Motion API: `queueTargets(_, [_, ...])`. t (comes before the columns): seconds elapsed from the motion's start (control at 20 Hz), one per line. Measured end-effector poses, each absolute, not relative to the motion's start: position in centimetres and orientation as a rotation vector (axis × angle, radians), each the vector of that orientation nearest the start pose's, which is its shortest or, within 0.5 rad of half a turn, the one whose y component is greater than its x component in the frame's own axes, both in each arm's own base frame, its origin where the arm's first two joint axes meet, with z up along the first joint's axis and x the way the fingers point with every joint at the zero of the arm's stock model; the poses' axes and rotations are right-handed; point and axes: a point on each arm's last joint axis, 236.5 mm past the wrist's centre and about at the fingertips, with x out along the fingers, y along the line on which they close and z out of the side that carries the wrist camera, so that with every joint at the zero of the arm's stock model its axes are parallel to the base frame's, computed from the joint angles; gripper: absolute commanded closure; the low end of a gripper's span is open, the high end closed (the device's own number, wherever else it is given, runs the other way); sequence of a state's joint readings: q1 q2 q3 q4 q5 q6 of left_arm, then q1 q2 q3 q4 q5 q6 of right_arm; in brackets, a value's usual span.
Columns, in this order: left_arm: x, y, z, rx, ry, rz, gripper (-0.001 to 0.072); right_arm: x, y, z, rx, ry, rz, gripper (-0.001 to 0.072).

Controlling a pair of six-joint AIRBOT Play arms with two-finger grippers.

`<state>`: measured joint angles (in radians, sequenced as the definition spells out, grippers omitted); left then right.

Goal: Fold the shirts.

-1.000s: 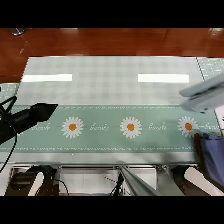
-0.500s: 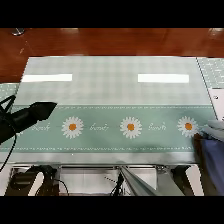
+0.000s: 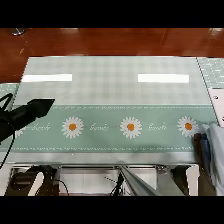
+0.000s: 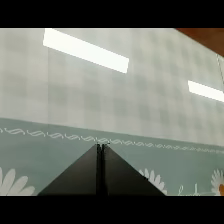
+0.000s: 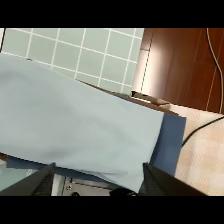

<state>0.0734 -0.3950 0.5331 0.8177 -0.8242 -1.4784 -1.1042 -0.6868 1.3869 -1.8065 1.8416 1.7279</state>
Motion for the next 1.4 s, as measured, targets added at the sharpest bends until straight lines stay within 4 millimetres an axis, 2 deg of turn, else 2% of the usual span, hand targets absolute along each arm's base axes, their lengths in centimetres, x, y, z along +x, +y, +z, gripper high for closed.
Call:
queueTargets(0.05, [28.6, -9.7, 13.1, -0.627, 0.592, -0.308, 0.0684, 4.6, -19.6, 21.5, 0.685, 0.971, -1.273, 0.0209])
queueTargets(0.1, [29.2, -9.6, 13.6, -0.633, 0.579, -0.306, 0.0684, 6.1, -20.0, 21.6, 0.675, 0.947, -1.213, 0.0549])
queueTargets(0.15, [29.9, -9.5, 14.2, -0.628, 0.568, -0.312, 0.0684, 8.1, -20.5, 22.1, 0.648, 0.911, -1.134, 0.0684])
queueTargets(0.25, [31.9, -9.8, 16.6, -0.594, 0.546, -0.343, 0.0685, 14.1, -20.6, 23.9, 0.586, 0.81, -0.885, 0.0685])
queueTargets(0.35, [34.1, -10.5, 19.6, -0.545, 0.547, -0.4, 0.0685, 21.3, -19.2, 27.5, 0.552, 0.639, -0.6, 0.0685])
queueTargets(0.45, [36.6, -12.6, 23.1, -0.488, 0.568, -0.5, 0.0686, 27.4, -15.8, 31.5, 0.53, 0.491, -0.323, 0.0685])
queueTargets(0.5, [37.6, -14.2, 24.2, -0.458, 0.588, -0.559, 0.0686, 29.6, -13.8, 32.5, 0.51, 0.464, -0.219, 0.0684])
queueTargets(0.55, [38.6, -16.1, 24.8, -0.429, 0.611, -0.615, 0.0687, 31.5, -11.7, 32.4, 0.486, 0.474, -0.128, 0.0684])
queueTargets(0.6, [39.5, -18.3, 24.4, -0.388, 0.65, -0.663, 0.0687, 33.4, -8.9, 31.0, 0.459, 0.522, -0.039, 0.0684])
queueTargets(0.65, [39.9, -20.3, 22.7, -0.337, 0.721, -0.697, 0.0686, 34.9, -6.2, 28.7, 0.427, 0.599, 0.034, 0.0684])
queueTargets(0.7, [40.2, -21.9, 20.6, -0.29, 0.788, -0.703, 0.0685, 36.0, -3.1, 25.1, 0.383, 0.708, 0.095, 0.0685])
queueTargets(0.75, [40.0, -23.0, 17.5, -0.227, 0.884, -0.684, 0.0686, 36.6, -0.6, 21.0, 0.329, 0.828, 0.124, 0.0686])
queueTargets(0.8, [39.6, -23.2, 14.1, -0.164, 0.985, -0.642, 0.0685, 36.5, 1.2, 17.1, 0.275, 0.94, 0.13, 0.0686])
queueTargets(0.85, [39.5, -22.5, 11.4, -0.114, 1.053, -0.579, 0.0685, 36.2, 2.2, 13.1, 0.21, 1.048, 0.108, 0.0686])
queueTargets(0.95, [38.9, -19.9, 6.6, -0.036, 1.176, -0.441, 0.0685, 35.7, 2.7, 7.5, 0.113, 1.196, 0.058, 0.0685])
queueTargets(1.0, [38.5, -18.7, 5.0, -0.014, 1.219, -0.388, 0.0686, 35.4, 2.9, 5.3, 0.086, 1.254, 0.037, 0.0685])
queueTargets(1.15, [37.4, -16.1, 1.6, 0.028, 1.309, -0.284, 0.0685, 35.4, 3.5, 1.0, 0.056, 1.346, 0.006, 0.0685])
queueTargets(1.25, [37.0, -15.2, 0.6, 0.043, 1.333, -0.249, 0.0685, 36.1, 3.7, -0.2, 0.052, 1.345, -0.003, 0.0685])
queueTargets(1.4, [36.5, -14.5, 0.2, 0.057, 1.352, -0.224, 0.0685, 36.7, 4.1, -1.0, 0.063, 1.334, -0.009, 0.0685])
